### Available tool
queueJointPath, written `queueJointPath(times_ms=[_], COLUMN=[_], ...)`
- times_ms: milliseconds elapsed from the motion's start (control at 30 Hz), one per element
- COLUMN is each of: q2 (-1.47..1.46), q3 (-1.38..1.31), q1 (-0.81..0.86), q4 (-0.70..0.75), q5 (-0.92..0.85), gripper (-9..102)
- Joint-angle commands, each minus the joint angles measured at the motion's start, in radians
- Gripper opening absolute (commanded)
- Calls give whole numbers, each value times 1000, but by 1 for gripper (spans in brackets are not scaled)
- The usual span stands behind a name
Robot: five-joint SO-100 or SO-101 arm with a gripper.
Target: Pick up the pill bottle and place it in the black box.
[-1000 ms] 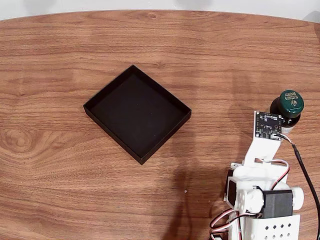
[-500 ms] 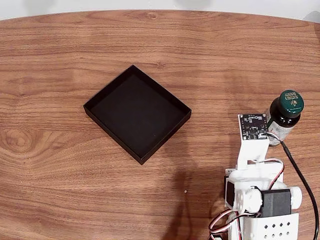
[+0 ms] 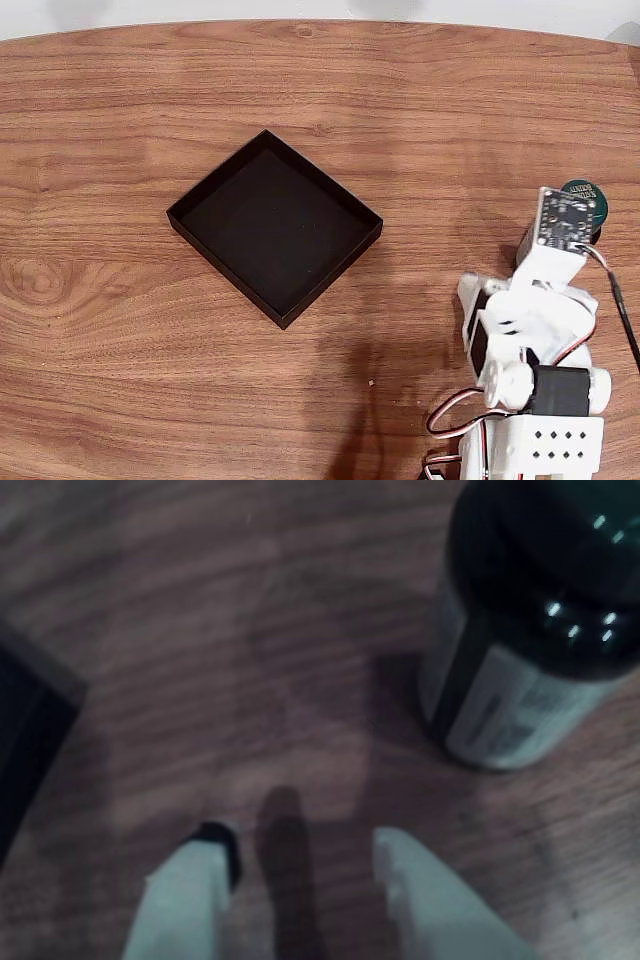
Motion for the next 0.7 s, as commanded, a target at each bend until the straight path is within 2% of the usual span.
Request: queueJointPath(times_ms=[0, 267, 667], q2=[-21, -89, -176], q3=[-17, -17, -17], q1=[8, 48, 173], q4=[-71, -186, -284], q5=[-12, -44, -8], gripper=[19, 20, 29])
